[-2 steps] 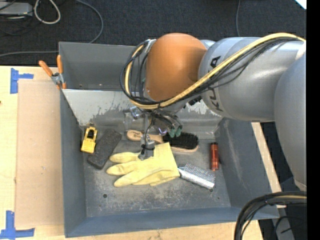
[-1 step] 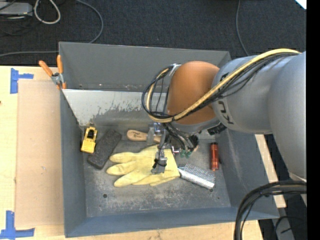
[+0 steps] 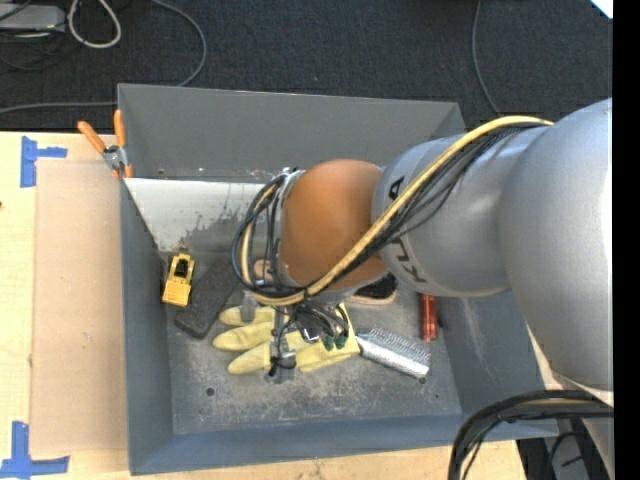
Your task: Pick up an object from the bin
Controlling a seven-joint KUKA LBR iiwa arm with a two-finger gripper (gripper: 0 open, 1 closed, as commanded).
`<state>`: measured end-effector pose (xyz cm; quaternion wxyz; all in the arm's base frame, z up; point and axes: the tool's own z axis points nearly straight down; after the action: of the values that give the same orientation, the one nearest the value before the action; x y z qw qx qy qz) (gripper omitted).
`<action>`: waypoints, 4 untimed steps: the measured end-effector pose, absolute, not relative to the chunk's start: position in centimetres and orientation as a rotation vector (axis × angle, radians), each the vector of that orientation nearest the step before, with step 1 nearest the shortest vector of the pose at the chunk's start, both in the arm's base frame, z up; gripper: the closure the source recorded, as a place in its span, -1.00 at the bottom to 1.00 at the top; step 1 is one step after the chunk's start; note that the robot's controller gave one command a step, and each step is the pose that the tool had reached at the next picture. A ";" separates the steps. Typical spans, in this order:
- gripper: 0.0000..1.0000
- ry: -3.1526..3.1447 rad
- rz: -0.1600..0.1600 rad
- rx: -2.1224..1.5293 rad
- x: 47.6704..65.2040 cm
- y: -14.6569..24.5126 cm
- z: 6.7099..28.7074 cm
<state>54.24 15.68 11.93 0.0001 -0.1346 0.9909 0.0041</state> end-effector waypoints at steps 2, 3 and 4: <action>-1.00 3.116 -0.003 -0.413 57.8 9.5 7.0; -1.00 3.025 -0.001 -0.851 59.1 6.7 7.0; -1.00 3.098 0.003 -0.547 57.6 9.8 6.9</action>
Offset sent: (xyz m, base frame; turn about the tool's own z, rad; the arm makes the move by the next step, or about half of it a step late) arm -0.0135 -0.0327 -0.0492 -0.3160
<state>57.60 9.78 6.94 -0.0024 -0.1738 0.9848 0.0008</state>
